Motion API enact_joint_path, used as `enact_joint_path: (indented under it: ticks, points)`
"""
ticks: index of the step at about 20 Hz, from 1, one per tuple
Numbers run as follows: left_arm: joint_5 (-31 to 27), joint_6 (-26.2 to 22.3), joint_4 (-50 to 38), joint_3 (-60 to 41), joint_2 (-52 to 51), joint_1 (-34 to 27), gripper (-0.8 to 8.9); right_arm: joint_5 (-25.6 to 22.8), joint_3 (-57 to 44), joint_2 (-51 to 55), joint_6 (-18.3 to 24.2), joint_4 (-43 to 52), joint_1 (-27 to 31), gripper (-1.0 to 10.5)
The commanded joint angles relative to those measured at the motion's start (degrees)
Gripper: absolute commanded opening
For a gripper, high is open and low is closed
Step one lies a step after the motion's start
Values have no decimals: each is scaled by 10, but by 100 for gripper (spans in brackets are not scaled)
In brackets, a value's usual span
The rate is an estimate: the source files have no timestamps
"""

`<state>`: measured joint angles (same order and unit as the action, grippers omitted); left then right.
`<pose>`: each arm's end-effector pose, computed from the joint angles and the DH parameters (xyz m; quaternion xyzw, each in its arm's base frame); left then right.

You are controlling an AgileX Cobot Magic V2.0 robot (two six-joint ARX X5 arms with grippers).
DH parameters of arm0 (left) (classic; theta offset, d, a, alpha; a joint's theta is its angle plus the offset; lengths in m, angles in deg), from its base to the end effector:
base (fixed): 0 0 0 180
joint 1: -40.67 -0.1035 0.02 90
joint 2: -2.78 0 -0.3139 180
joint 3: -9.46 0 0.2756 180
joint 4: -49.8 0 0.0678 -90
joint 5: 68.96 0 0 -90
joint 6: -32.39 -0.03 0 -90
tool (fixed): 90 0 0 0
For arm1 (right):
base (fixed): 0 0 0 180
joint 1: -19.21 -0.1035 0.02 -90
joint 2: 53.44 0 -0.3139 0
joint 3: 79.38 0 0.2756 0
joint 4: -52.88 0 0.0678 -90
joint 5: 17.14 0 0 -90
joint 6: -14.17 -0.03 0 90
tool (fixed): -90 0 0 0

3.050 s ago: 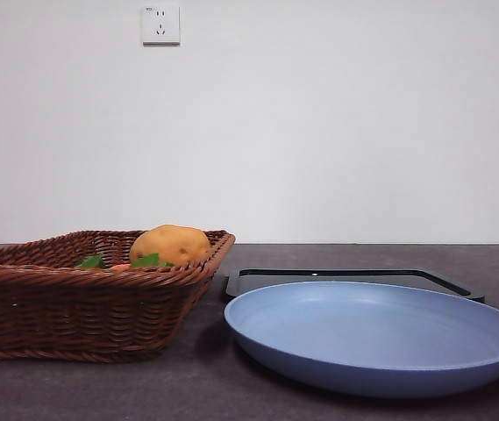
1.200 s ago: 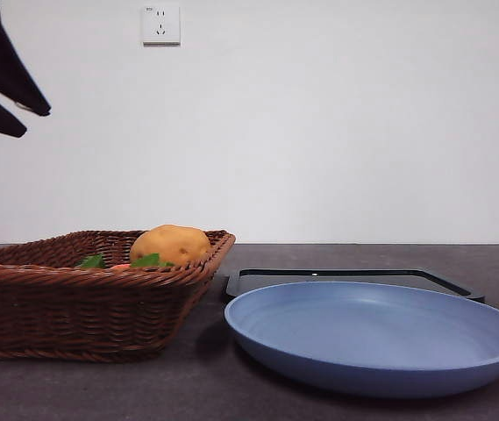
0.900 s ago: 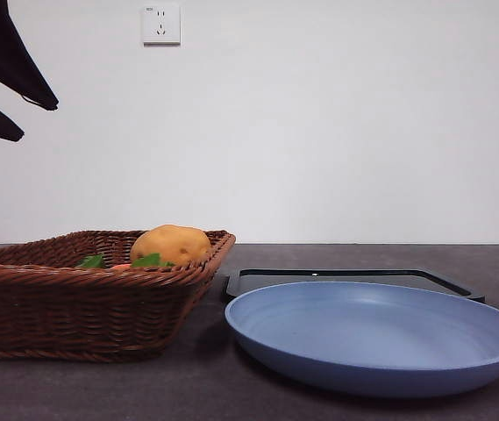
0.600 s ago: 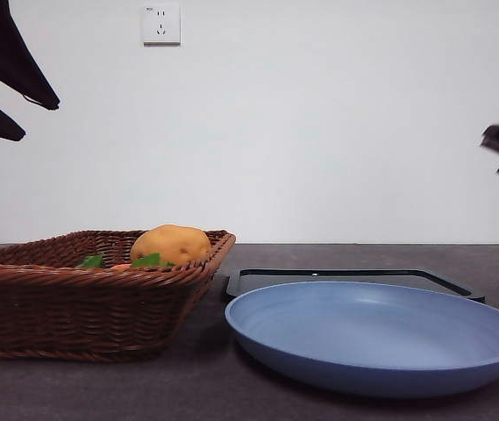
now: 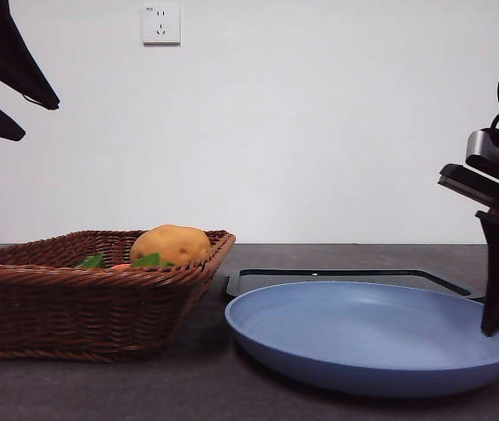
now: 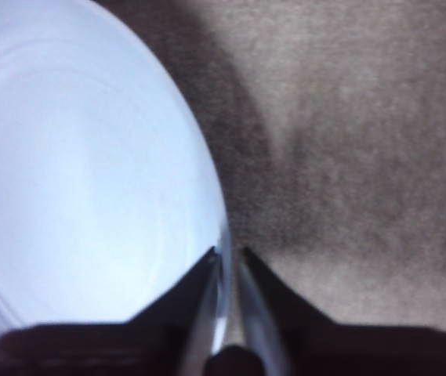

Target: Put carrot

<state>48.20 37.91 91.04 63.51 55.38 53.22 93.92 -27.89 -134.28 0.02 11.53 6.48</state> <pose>0.1702 -0.0519 0.2994 -0.0858 0.3525 -0.3027 0.8813 0.2336 0.0638 0.1879 0.1378 0.6018 0.1642 0.7693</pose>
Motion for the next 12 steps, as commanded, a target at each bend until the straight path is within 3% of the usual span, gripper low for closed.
enact_joint_path:
  ticks: [1,3,7,12]
  points:
    - [1,0,-7,9,2,3,291,0,8,-9,-4,2,-2,5]
    - [4,13,-7,9,2,5,362,0,8,2,-5,-9,-1,5]
    - [-7,20,-14,9,5,44,362,0,8,70,-8,-63,-1,5]
    - [-88,24,-8,40,87,111,362,-4,8,184,-8,-134,-1,5]
